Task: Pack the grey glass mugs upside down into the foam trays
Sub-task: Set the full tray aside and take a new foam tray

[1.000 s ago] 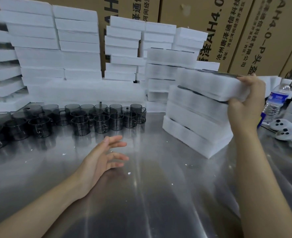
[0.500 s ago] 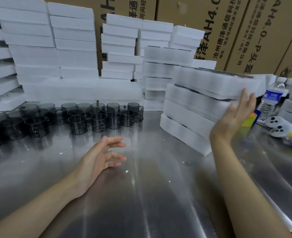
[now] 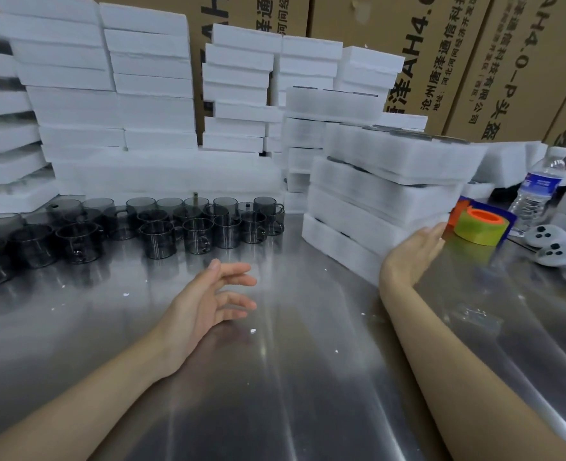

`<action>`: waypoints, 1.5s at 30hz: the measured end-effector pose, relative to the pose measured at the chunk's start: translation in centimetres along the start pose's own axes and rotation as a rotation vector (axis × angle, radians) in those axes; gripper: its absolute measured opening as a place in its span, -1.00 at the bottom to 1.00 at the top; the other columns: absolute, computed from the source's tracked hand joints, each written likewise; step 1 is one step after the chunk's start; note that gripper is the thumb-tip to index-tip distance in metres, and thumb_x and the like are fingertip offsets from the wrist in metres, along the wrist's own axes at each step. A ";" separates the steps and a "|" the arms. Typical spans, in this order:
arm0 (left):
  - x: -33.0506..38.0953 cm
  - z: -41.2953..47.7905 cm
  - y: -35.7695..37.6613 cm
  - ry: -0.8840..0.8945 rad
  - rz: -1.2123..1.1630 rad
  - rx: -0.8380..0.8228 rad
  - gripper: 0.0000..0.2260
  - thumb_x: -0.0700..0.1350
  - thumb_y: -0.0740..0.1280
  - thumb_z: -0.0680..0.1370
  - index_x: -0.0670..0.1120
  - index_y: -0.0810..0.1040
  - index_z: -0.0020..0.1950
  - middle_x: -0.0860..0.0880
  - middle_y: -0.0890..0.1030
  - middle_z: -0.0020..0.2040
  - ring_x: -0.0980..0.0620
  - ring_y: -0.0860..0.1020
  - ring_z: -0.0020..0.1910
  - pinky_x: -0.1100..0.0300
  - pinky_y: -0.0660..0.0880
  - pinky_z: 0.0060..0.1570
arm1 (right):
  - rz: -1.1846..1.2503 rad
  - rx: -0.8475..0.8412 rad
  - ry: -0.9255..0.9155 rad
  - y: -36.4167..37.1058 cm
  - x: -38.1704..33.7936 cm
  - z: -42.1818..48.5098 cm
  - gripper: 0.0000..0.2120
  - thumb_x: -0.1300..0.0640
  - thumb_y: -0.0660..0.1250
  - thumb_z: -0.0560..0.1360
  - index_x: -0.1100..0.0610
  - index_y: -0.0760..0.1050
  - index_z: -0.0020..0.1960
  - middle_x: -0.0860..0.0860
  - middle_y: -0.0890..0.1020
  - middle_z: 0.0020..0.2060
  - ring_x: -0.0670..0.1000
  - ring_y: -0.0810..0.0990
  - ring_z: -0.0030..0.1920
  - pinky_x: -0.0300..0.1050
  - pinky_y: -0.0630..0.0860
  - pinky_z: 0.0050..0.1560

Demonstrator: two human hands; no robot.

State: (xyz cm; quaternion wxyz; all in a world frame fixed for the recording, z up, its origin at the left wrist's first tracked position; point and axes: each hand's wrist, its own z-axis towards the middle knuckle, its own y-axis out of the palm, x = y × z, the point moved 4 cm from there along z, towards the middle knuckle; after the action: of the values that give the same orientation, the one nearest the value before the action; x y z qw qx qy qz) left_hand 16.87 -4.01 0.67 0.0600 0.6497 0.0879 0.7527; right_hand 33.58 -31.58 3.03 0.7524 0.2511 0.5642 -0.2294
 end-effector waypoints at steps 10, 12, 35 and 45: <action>-0.2 0.4 0.0 0.006 0.014 -0.028 -0.49 0.14 0.05 0.51 -0.19 0.54 0.18 -0.13 0.63 0.01 -0.05 0.61 -0.16 0.15 0.56 -0.10 | -0.122 -0.042 -0.029 5.1 1.4 -0.3 -0.50 -0.05 -0.11 0.68 0.01 -0.11 0.58 0.10 -0.10 0.57 0.11 -0.06 0.55 -0.01 -0.10 0.46; -0.3 0.5 0.1 0.004 0.020 -0.010 -0.50 0.13 0.07 0.51 -0.20 0.54 0.15 -0.12 0.64 -0.03 -0.04 0.61 -0.17 0.15 0.57 -0.10 | -0.141 -0.122 -0.040 5.6 1.6 0.1 -0.49 -0.05 -0.13 0.68 0.03 -0.15 0.58 0.06 -0.15 0.57 0.08 -0.12 0.55 -0.06 -0.13 0.46; 1.0 0.6 -4.1 0.121 0.656 0.351 -0.80 -0.41 0.27 0.49 -0.14 0.59 -0.09 -0.13 0.64 -0.14 0.05 0.55 -0.23 0.22 0.49 -0.14 | -0.429 -1.247 -0.745 8.7 -3.2 -22.5 -0.59 0.16 0.19 0.55 0.12 0.33 -0.49 -0.02 0.36 -0.59 -0.04 0.27 -0.50 -0.03 0.27 -0.39; 0.7 1.2 -4.6 0.103 0.517 0.446 -0.86 -0.20 0.23 0.61 -0.14 0.57 -0.07 -0.02 0.62 -0.28 0.21 0.50 -0.45 0.39 0.46 -0.33 | -0.430 -0.815 -0.867 10.6 -3.8 -18.6 -0.57 0.03 0.15 0.54 0.02 0.14 -0.49 -0.03 0.27 -0.60 -0.04 0.25 -0.50 -0.12 0.15 -0.42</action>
State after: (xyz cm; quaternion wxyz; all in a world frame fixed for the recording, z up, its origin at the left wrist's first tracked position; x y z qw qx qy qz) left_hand 17.87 0.72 0.58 -0.2807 0.6089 0.0858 0.7369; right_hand 25.62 -11.35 3.58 0.8848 -0.2905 0.2879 -0.2231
